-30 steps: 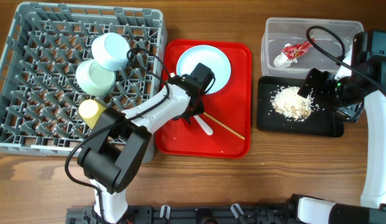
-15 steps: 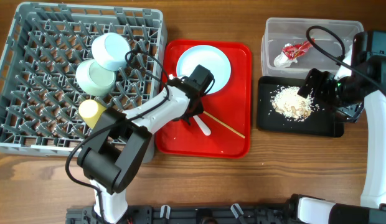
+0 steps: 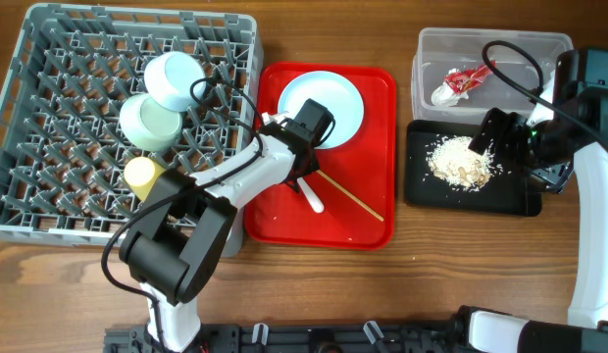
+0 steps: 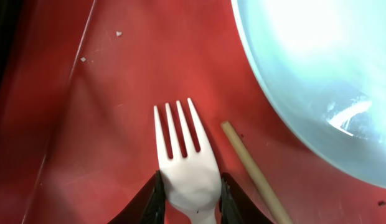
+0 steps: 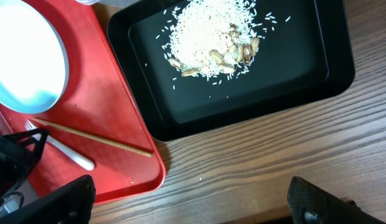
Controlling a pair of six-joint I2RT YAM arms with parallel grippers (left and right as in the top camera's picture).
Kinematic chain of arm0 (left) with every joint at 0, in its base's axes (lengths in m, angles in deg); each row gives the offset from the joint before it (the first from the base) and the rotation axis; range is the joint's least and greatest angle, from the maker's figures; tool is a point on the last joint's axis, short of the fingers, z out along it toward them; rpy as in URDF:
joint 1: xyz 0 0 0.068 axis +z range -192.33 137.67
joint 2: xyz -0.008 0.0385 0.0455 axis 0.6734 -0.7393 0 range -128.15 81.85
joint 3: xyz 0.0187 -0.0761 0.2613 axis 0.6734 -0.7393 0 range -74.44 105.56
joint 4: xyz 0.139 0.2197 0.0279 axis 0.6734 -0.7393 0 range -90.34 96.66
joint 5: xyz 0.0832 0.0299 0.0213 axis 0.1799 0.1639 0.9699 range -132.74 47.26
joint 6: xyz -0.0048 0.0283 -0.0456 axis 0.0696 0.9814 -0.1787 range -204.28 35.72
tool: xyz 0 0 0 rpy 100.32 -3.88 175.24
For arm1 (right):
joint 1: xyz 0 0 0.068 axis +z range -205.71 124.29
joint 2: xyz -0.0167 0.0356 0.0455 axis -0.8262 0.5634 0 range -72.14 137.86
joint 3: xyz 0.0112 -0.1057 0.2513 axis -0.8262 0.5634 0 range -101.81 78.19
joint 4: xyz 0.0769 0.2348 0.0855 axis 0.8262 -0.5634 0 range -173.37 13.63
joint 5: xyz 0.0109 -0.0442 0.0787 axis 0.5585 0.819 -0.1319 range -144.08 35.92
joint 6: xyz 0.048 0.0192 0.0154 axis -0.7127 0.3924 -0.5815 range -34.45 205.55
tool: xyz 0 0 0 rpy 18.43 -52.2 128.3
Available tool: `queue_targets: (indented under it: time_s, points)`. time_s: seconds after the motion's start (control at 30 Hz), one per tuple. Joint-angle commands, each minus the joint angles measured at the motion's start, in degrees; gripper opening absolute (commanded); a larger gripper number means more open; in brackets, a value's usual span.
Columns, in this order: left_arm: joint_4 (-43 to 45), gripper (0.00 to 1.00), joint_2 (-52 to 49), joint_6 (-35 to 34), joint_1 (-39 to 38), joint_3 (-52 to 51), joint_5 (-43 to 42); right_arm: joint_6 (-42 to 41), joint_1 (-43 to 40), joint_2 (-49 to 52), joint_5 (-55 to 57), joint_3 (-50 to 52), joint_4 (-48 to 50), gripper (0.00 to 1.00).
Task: Sort waste into correct bins and load items into the dishwasher rack
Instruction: 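Align left gripper over the fork handle and close on it, then carry the fork with left gripper and insert it into the rack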
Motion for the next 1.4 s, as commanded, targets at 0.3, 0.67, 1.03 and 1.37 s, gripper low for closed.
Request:
queue_targets:
  time_s: [0.3, 0.67, 1.03, 1.37]
  points:
    - [-0.1, 0.22, -0.8, -0.7, 0.4, -1.7, 0.3, 0.7, -0.2, -1.0, 0.8, -0.9, -0.2, 1.0]
    - [-0.1, 0.21, 0.9, -0.7, 0.4, -1.6, 0.3, 0.7, -0.2, -1.0, 0.8, -0.9, -0.2, 1.0]
    - [-0.1, 0.22, 3.0, -0.7, 0.2, -1.6, -1.2, 0.7, -0.2, -1.0, 0.8, -0.9, -0.2, 1.0]
    - [1.3, 0.1, 3.0, -0.7, 0.2, -1.6, -2.8, 0.7, -0.2, -1.0, 0.8, -0.9, -0.2, 1.0]
